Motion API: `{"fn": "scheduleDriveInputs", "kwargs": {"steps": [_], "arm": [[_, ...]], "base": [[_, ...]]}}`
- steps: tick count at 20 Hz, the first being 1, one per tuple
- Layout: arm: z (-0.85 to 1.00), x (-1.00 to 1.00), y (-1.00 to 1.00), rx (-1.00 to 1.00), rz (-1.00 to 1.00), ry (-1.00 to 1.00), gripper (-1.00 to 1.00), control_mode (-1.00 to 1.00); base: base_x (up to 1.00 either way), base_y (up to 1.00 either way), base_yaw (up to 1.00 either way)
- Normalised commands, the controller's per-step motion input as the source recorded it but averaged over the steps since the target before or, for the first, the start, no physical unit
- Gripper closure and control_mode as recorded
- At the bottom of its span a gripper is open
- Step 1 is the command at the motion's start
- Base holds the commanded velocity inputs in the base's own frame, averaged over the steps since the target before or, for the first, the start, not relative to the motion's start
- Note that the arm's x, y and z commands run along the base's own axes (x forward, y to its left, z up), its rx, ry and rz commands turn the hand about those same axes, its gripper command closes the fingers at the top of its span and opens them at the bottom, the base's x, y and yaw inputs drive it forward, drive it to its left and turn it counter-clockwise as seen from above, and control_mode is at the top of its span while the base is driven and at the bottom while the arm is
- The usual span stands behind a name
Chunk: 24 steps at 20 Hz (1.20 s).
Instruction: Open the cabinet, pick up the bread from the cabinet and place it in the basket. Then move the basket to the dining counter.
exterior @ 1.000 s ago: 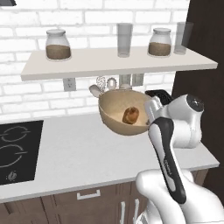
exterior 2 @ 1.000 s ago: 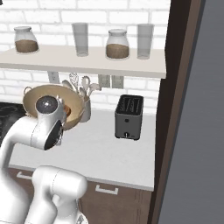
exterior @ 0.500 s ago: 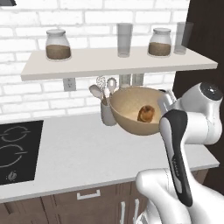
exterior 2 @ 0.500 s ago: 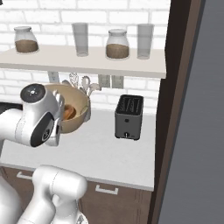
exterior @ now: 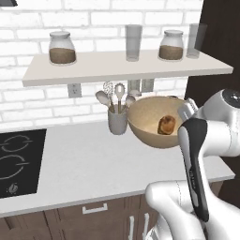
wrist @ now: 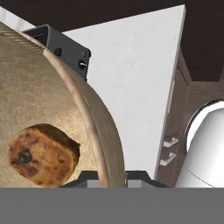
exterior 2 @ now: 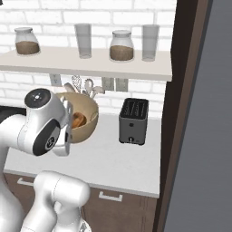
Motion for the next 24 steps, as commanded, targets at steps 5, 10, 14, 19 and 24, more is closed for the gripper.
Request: {"fn": "scheduleDriveInputs", "kwargs": {"steps": [5, 10, 14, 19, 24], "arm": [[0.00, 0.00, -0.05, 0.00, 0.00, 0.00, 1.00, -1.00], [0.00, 0.00, 0.00, 0.00, 0.00, 0.00, 1.00, -1.00], [0.00, -0.21, 0.03, 0.00, 0.00, 0.00, 1.00, 1.00], [0.00, 0.00, 0.00, 0.00, 0.00, 0.00, 1.00, 1.00], [0.00, 0.00, 0.00, 0.00, 0.00, 0.00, 1.00, 1.00]], "base": [[0.00, 0.00, 0.00], [0.00, 0.00, 0.00], [-0.13, 0.07, 0.00], [-0.61, 0.52, 0.09], [-0.77, 0.69, 0.22]]}}
